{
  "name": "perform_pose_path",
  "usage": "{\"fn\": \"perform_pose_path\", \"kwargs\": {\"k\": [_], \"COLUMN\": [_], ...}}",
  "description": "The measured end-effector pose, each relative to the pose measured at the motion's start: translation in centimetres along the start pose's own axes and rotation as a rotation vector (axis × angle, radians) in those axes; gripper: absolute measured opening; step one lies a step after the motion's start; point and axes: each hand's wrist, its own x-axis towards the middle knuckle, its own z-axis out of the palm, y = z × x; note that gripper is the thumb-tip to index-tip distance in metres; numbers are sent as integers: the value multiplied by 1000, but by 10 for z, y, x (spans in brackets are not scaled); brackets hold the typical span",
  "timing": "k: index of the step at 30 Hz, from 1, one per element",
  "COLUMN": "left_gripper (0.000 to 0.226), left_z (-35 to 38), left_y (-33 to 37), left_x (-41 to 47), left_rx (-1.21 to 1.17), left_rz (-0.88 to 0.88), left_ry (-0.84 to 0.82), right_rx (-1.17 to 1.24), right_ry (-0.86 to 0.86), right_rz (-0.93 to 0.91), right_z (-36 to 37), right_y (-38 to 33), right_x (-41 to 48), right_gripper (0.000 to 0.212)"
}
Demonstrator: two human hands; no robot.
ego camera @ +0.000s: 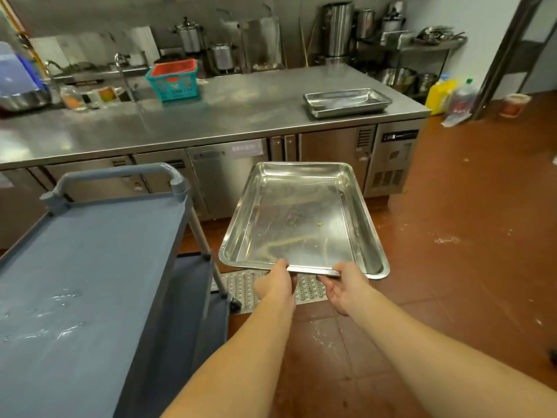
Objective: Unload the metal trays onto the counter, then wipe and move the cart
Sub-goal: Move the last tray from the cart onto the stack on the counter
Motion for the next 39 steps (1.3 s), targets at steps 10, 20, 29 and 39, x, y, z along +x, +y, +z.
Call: {"fn": "perform_pose_path", "kwargs": {"k": [10, 20, 29, 39], "left_gripper": [25, 20, 25, 24], "left_z": [105, 224, 296, 399], "left_y": [7, 70, 114, 140], "left_x": [23, 97, 170, 234], "left_rx": [65, 120, 124, 122], "left_rz": [24, 13, -5, 9], "left_ry": [-66, -198, -229, -246], "right_rx": [73, 143, 163, 185], "right_ry": [13, 74, 95, 113], "right_rz": [-60, -166, -213, -172], "right_z": [2, 80, 143, 186], "right_y": [-88, -180, -234, -306], "right_x": [57, 118, 173, 266], "right_gripper": [38, 37, 38, 40]}}
